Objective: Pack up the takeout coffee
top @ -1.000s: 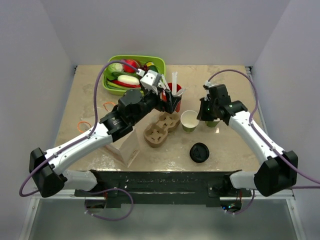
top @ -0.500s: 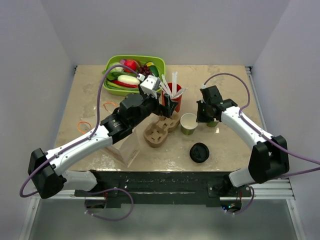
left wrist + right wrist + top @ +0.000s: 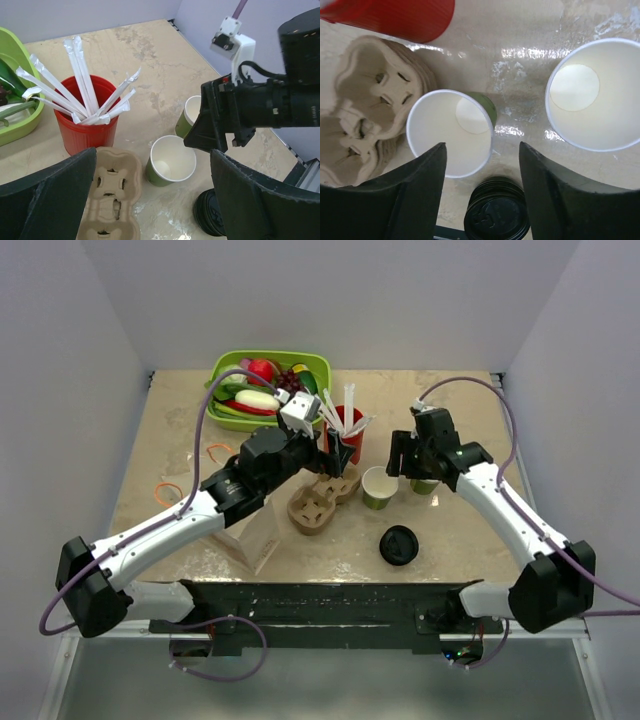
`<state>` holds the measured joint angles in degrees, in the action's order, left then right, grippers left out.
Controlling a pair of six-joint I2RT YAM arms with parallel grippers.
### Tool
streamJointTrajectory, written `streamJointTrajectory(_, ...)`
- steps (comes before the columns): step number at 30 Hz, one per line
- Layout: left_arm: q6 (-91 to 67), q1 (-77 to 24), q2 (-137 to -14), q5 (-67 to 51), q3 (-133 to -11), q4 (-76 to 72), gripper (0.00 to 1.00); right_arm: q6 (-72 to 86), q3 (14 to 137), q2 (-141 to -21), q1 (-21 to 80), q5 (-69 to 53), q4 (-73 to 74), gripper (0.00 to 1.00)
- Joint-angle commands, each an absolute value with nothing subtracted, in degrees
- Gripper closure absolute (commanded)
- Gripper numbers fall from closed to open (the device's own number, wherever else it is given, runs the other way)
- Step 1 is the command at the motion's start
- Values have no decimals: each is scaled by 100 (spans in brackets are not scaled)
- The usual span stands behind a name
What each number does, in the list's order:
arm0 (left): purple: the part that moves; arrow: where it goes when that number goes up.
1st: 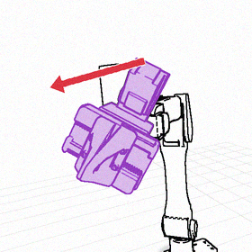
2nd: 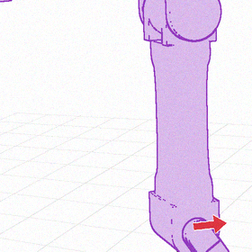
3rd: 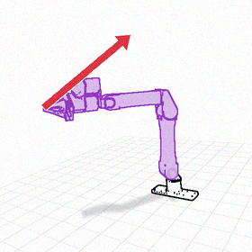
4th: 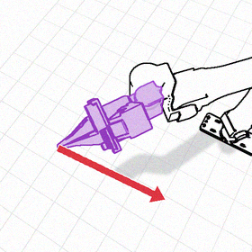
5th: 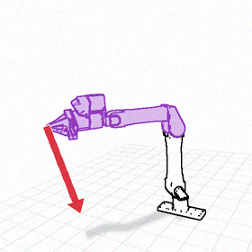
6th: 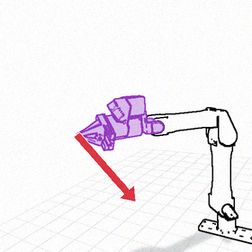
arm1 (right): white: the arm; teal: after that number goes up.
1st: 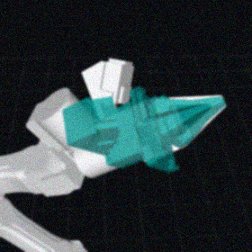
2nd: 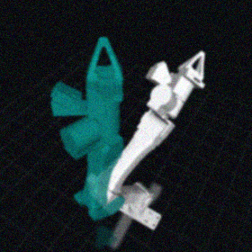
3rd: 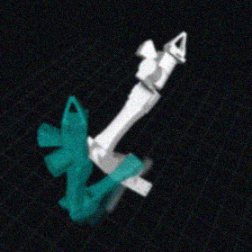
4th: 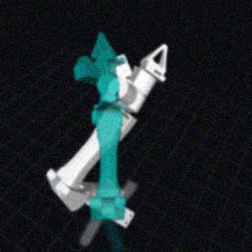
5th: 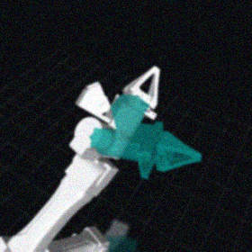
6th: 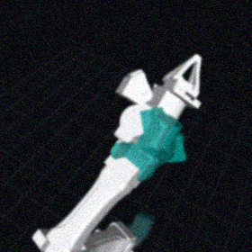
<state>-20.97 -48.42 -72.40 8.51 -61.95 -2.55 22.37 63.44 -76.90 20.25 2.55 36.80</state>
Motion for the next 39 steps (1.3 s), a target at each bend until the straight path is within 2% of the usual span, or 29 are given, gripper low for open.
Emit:
streamJointTrajectory(1, -2223, -4816, -6979, 747, -6153, -404, 0, 1873, 6540, -7068, 2030, 273, 3490, 30)
streamJointTrajectory(4, -2215, -4816, -6908, 756, -6126, -335, 0, 1749, 6364, -6673, 2039, 79, 3357, 29)
streamJointTrajectory(11, -2347, -4816, -6733, 1230, -6100, 307, 1, 2408, 5855, -6242, 2600, 176, 4726, 33)
streamJointTrajectory(16, -2426, -4816, -6767, 1195, -6003, 509, 0, 2767, 5126, -6003, 3522, 290, 5001, 46)
streamJointTrajectory(19, -2329, -4816, -6803, 1187, -6038, 580, 0, 3048, 4783, -5845, 3647, 124, 4729, 60)
streamJointTrajectory(24, -2276, -4816, -6741, 1029, -6021, 607, 0, 3217, 4641, -5985, 3709, -158, 4316, 67)
streamJointTrajectory(26, -2285, -4816, -6689, 1020, -5942, 493, 0, 3234, 4544, -6099, 3726, -36, 4219, 75)
streamJointTrajectory(39, -2233, -4816, -6732, 1011, -5906, 527, 0, 3296, 4597, -6671, 3726, -140, 4210, 78)
